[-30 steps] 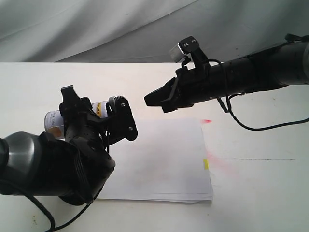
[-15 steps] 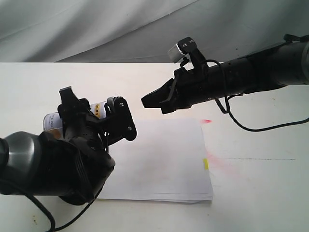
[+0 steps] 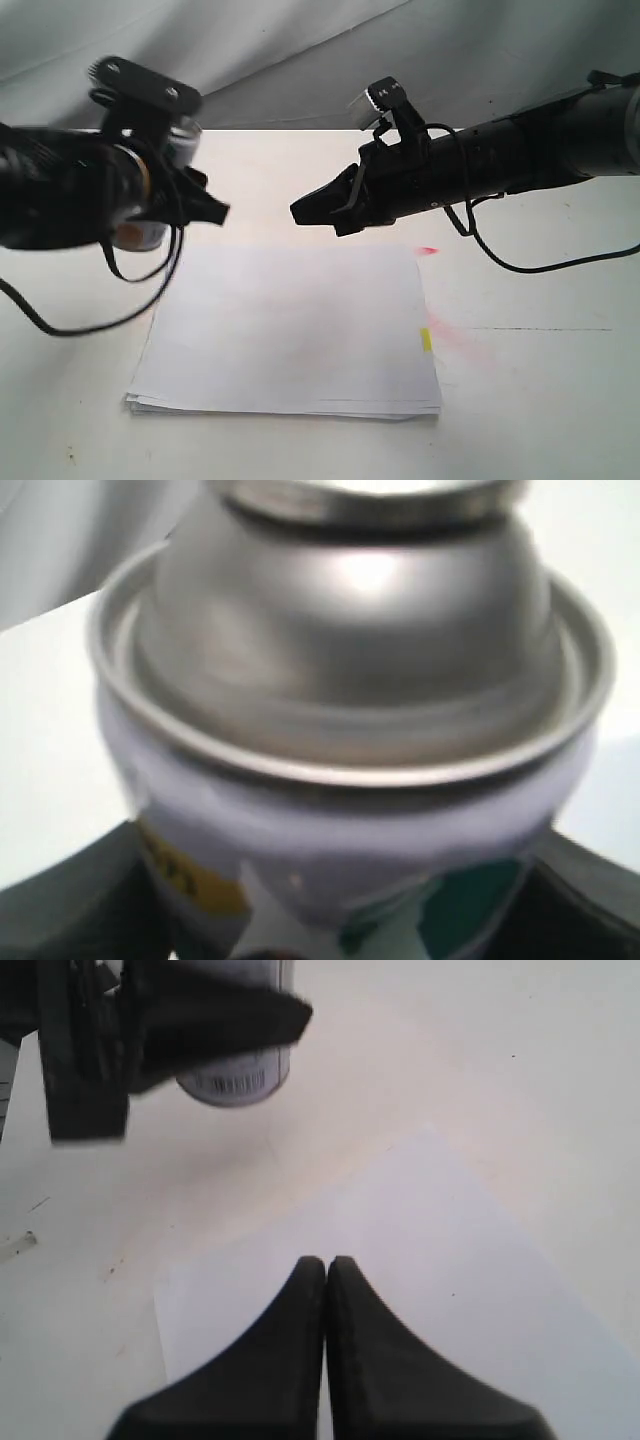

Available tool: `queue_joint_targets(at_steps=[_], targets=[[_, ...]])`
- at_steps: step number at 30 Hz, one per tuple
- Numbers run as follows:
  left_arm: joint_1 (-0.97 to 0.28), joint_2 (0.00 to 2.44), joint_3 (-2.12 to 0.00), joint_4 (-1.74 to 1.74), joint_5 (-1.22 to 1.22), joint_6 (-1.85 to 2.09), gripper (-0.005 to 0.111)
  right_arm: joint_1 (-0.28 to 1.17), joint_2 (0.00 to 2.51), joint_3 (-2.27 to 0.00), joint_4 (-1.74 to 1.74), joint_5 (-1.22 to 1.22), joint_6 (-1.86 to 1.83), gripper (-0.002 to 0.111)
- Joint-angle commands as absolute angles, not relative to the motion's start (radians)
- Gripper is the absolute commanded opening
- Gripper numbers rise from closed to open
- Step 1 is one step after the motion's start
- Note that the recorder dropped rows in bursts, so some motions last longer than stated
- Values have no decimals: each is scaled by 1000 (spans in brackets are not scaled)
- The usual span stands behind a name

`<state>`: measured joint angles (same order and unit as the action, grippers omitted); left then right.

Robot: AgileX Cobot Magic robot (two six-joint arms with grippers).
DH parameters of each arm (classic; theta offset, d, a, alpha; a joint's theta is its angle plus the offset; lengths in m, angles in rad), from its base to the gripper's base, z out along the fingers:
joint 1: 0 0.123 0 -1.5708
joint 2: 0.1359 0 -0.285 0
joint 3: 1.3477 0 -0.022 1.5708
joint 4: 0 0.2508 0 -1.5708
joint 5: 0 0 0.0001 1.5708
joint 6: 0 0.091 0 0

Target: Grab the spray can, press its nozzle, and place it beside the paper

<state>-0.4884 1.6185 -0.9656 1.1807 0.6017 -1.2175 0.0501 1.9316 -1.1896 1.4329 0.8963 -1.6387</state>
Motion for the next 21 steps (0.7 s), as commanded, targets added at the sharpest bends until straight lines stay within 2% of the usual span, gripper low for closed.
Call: queue_joint_targets(at_steps=[1,4,8,17,21], targets=[[-336,1518,-982,1158,397,-1330,0,50,1921,-1183,1431,908,-1636,0],[-174,1478,-982,1171,272,-1352,0,50,1921,-1183,1431,912,-1629,0],[-94,1478,-978,1253,126,-1354,0,50,1921,-1183,1431,912,-1629,0],[-69,1541,-971,1280,106,-1391,0,50,1915,-1183,1431,958,-1629,0],[-69,1593,-971,1318,101,-1391,0,50,1755,-1183,1380,948,-1594,0]])
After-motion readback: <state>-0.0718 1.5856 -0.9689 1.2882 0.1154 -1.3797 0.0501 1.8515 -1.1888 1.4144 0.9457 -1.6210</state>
